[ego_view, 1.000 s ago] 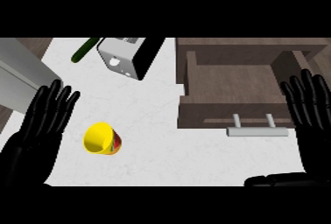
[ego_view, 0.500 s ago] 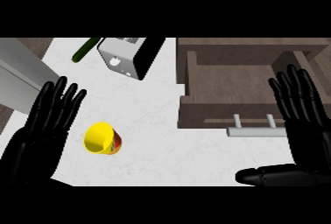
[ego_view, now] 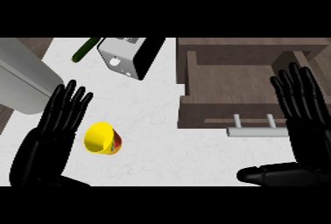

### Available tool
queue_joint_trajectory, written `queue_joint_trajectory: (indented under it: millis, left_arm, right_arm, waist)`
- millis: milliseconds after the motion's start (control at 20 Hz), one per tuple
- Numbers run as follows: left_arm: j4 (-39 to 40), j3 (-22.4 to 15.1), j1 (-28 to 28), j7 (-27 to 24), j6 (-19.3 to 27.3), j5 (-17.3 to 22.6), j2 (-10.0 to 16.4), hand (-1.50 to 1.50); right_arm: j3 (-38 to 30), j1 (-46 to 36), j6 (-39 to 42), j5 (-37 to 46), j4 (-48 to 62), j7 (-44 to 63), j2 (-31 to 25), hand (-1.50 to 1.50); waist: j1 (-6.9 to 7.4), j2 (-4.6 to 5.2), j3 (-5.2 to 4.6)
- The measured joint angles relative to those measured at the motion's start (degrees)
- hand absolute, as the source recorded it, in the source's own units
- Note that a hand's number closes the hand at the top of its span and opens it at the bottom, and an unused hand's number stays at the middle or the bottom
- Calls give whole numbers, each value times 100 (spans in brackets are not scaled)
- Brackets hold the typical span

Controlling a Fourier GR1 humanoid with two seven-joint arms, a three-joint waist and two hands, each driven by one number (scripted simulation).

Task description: Pick up the cup, place it into the drawer and close the drawer

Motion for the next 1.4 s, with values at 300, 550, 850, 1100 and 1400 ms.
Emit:
queue_joint_trajectory:
  millis: [300,550,850,1100,1400]
  left_arm:
    - [217,86,28,-49,9,-79,-3,-150]
    - [473,276,138,-107,-115,-37,107,-150]
    - [1058,490,306,-551,-260,-172,167,-150]
    - [1487,602,396,-915,-284,-370,165,-150]
    - [2372,796,331,-1600,-461,-562,254,-150]
  right_arm:
    - [-81,-45,45,-6,39,-31,-36,-150]
    - [-54,-80,16,70,105,-108,5,-150]
    - [-21,-150,-20,113,104,-16,21,-150]
    - [-140,-182,11,-27,24,101,-34,-150]
    - [-207,-77,145,-158,-24,77,-88,-150]
  waist:
    - [0,-1,0]
    - [4,0,-1]
    - [4,1,-1]
    - [2,1,0]
    - [-5,1,-1]
